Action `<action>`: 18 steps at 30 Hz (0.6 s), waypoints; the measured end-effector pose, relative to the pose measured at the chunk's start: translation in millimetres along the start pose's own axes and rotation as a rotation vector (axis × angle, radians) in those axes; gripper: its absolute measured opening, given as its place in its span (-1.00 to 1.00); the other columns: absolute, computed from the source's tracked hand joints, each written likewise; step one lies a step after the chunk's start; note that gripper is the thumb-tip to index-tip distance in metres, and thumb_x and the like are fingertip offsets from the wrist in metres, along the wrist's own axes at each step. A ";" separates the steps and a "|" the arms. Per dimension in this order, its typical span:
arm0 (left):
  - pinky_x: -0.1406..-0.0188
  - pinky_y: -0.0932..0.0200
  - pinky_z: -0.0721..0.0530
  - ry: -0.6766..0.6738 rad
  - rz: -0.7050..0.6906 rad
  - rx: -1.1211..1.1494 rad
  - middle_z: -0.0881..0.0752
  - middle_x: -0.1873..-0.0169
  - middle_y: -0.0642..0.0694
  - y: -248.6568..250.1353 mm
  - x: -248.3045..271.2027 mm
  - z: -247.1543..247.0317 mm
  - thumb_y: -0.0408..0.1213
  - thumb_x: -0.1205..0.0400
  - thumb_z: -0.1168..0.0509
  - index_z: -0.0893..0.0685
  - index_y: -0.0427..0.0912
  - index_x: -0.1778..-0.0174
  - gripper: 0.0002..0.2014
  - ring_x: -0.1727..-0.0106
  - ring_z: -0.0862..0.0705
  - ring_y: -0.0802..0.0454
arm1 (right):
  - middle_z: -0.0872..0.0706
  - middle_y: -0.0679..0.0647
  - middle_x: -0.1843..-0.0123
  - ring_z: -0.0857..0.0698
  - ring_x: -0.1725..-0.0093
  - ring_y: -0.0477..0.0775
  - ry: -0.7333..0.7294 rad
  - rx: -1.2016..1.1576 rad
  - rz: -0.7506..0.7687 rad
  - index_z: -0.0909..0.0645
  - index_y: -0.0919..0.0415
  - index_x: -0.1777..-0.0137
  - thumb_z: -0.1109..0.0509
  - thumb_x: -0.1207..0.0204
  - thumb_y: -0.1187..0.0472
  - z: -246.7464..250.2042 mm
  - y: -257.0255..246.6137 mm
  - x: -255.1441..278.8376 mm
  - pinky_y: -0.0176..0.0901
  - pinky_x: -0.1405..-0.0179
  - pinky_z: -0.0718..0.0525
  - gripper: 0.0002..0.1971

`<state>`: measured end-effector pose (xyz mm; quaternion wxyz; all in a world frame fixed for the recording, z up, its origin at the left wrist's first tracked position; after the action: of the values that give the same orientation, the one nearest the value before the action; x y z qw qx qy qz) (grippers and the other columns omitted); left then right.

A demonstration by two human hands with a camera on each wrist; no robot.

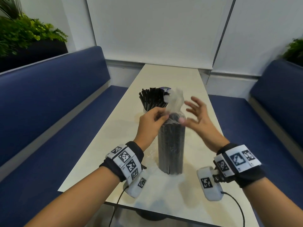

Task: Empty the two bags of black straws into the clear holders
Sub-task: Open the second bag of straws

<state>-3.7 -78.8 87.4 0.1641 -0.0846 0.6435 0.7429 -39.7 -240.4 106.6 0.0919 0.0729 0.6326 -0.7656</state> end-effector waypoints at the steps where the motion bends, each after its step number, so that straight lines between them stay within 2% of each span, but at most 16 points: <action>1: -0.13 0.25 -0.67 0.026 0.045 0.086 -0.76 0.06 -0.03 0.1 1.5 -0.2 -0.36 -0.53 -0.40 -0.66 -0.11 0.07 -0.89 -0.05 -0.73 0.09 | -0.35 -0.04 -0.49 -0.45 -0.40 -0.09 -0.074 0.026 -0.055 -0.04 -0.15 -0.48 -0.57 -0.12 -0.04 -6.4 11.9 5.3 -0.19 -0.34 -0.49 -0.01; 3: -0.28 0.11 -0.64 -0.024 0.136 0.248 -0.70 -0.15 -0.05 -3.4 4.6 -4.7 -0.32 -0.48 -0.45 -0.58 -0.09 -0.05 -0.72 -0.24 -0.67 0.05 | -0.36 -0.01 -0.48 -0.54 -0.34 -0.17 -0.160 0.023 -0.104 0.03 -0.14 -0.52 -0.65 -0.14 0.15 -15.9 30.9 12.8 -0.37 -0.22 -0.60 0.08; 5: -0.34 0.10 -0.61 -0.189 0.184 0.259 -0.58 -0.32 -0.06 -11.3 9.6 -15.3 -0.22 -0.42 -0.51 -0.41 -0.07 -0.32 -0.41 -0.36 -0.58 0.04 | -0.43 0.03 -0.44 -0.58 -0.29 -0.20 -0.143 -0.014 -0.107 0.01 -0.08 -0.53 -0.63 -0.18 0.35 -18.3 44.7 14.0 -0.40 -0.16 -0.66 0.07; 7: -0.34 0.16 -0.59 -0.304 0.197 0.184 -0.53 -0.32 0.05 -24.5 16.2 -25.2 -0.08 -0.30 -0.55 -0.23 0.03 -0.47 -0.13 -0.37 -0.55 0.13 | -0.52 0.02 -0.34 -0.64 -0.21 -0.22 -0.092 -0.073 -0.096 -0.13 -0.03 -0.45 -0.61 -0.15 0.43 -19.0 53.7 14.7 -0.36 -0.05 -0.70 -0.04; 8: -0.33 0.20 -0.59 -0.312 0.200 0.156 -0.54 -0.31 0.09 -32.5 18.5 -27.6 -0.07 -0.27 -0.57 -0.20 0.07 -0.49 -0.08 -0.37 -0.55 0.18 | -0.56 0.00 -0.28 -0.67 -0.15 -0.25 -0.073 -0.091 -0.085 -0.21 -0.06 -0.37 -0.60 -0.13 0.42 -19.3 58.2 15.8 -0.37 0.02 -0.70 -0.11; 10: -0.24 0.32 -0.62 -0.302 0.222 0.147 -0.58 -0.30 0.12 -49.1 24.1 -30.8 -0.17 -0.31 -0.59 -0.21 0.08 -0.49 -0.10 -0.32 -0.58 0.28 | -0.60 -0.03 -0.19 -0.70 -0.05 -0.32 -0.060 -0.104 -0.077 -0.28 -0.09 -0.26 -0.52 -0.14 0.41 -22.3 68.7 20.9 -0.39 0.09 -0.68 -0.25; 12: -0.08 0.43 -0.65 -0.315 0.259 0.160 -0.62 -0.25 0.18 -64.1 33.7 -33.6 -0.23 -0.33 -0.58 -0.25 0.09 -0.45 -0.16 -0.22 -0.63 0.39 | -0.59 -0.03 -0.17 -0.69 -0.05 -0.33 -0.069 -0.107 -0.092 -0.26 -0.03 -0.28 -0.48 -0.18 0.43 -27.6 84.8 29.9 -0.42 0.08 -0.67 -0.28; 14: -0.01 0.49 -0.64 -0.349 0.301 0.158 -0.61 -0.21 0.26 -79.1 45.8 -35.8 -0.23 -0.33 -0.58 -0.22 0.13 -0.43 -0.15 -0.20 -0.63 0.43 | -0.57 0.01 -0.21 -0.67 -0.13 -0.20 -0.095 -0.075 -0.116 -0.24 0.01 -0.28 -0.50 -0.21 0.41 -33.4 100.1 39.4 -0.44 0.02 -0.65 -0.29; 16: -0.06 0.46 -0.63 -0.389 0.328 0.126 -0.57 -0.22 0.29 -88.2 54.6 -36.8 -0.19 -0.32 -0.59 -0.17 0.17 -0.41 -0.13 -0.30 -0.59 0.30 | -0.53 0.02 -0.23 -0.59 -0.20 -0.06 -0.135 0.011 -0.145 -0.20 0.03 -0.28 -0.54 -0.26 0.44 -35.6 108.6 45.1 -0.51 -0.03 -0.61 -0.27; 18: -0.22 0.35 -0.59 -0.440 0.321 0.084 -0.55 -0.29 0.23 -87.3 54.4 -34.9 -0.14 -0.30 -0.60 -0.15 0.16 -0.44 -0.09 -0.42 -0.53 0.14 | -0.48 -0.05 -0.25 -0.53 -0.28 -0.02 -0.207 0.094 -0.164 -0.14 0.09 -0.33 -0.56 -0.25 0.44 -31.5 105.7 44.6 -0.59 -0.04 -0.56 -0.21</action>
<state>-26.6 -95.5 -17.4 0.1835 0.1889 0.6278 0.7324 -58.6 -230.9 -10.5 0.0901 -0.0542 0.5869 -0.8028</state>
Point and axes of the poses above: each hand's wrist, its own x-axis away from the middle knuckle, its own z-axis out of the back of the hand, y = z × x, the point moved 4 cm from there along -x, towards the middle knuckle
